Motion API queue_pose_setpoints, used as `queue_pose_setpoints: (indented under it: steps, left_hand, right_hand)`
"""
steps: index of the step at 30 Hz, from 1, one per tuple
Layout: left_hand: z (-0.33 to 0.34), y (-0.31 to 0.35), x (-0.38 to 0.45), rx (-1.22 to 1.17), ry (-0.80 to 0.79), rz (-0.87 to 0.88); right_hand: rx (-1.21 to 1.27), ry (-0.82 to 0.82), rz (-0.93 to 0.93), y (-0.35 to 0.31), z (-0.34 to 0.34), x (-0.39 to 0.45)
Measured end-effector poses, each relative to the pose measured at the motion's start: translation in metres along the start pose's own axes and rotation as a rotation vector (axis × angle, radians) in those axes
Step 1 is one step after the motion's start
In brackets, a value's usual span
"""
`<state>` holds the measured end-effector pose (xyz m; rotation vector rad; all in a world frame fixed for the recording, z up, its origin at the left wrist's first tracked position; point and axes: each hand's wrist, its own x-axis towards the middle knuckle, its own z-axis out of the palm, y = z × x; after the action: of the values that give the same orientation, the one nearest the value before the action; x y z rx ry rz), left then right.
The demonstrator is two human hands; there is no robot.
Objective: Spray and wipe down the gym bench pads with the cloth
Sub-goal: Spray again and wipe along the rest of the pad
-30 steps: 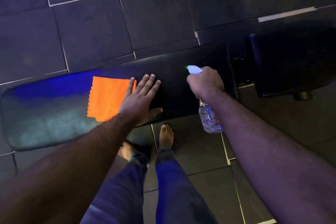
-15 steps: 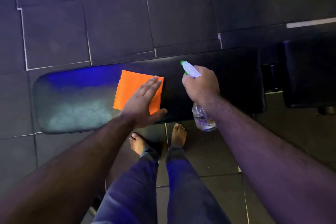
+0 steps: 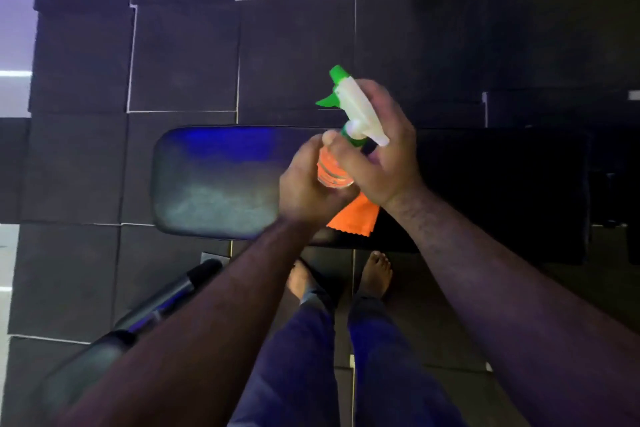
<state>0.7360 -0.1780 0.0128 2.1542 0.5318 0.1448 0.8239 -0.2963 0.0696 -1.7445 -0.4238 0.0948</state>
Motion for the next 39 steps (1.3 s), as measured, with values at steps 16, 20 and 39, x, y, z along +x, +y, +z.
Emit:
queue_pose_setpoints:
  steps: [16,20,39]
  left_hand:
    - [-0.073,-0.144,0.031,0.004,0.221,-0.433]
    - [-0.072,-0.131,0.003,0.042,0.275,-0.307]
    - [0.096,-0.083,-0.002,0.644,-0.203,0.268]
  right_hand:
    - [-0.974,-0.482,0.097,0.119,0.062,-0.089]
    - [-1.054,-0.457,0.107,0.125,0.064,-0.094]
    - [-1.254,-0.01,0.458,0.147,-0.028,-0.143]
